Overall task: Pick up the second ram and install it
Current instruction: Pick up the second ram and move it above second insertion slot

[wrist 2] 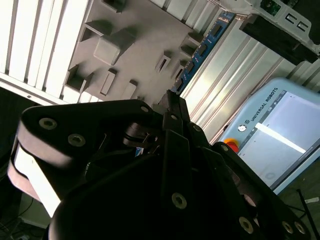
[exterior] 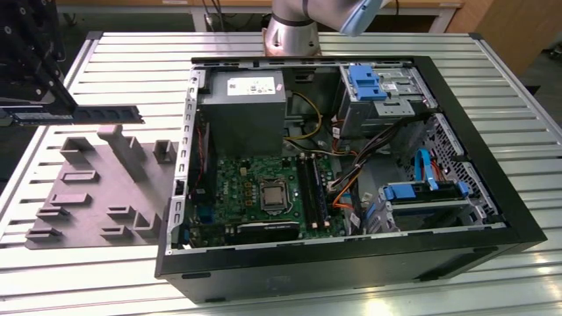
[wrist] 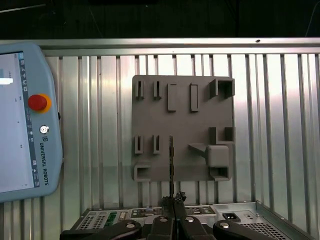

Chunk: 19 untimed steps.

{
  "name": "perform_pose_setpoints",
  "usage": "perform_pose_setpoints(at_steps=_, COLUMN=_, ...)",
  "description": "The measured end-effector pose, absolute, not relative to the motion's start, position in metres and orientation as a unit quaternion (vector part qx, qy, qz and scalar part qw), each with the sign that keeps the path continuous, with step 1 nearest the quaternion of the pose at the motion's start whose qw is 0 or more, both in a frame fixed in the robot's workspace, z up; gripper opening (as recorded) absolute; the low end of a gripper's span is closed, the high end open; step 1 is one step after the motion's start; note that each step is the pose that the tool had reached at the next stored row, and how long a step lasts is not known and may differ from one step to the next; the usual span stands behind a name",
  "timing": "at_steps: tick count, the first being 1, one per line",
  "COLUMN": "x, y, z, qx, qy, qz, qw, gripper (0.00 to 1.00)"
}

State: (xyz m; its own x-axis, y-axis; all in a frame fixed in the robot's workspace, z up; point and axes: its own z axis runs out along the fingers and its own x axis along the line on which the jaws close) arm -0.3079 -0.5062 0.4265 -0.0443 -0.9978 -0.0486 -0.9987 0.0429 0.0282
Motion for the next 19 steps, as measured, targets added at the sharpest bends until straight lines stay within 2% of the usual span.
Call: perform_pose_setpoints(at_steps=19, x=-0.297, y=-0.506, z=0.427, qx=-0.691, qy=0.722, qz=0.027, qw=0.008, gripper=0.11)
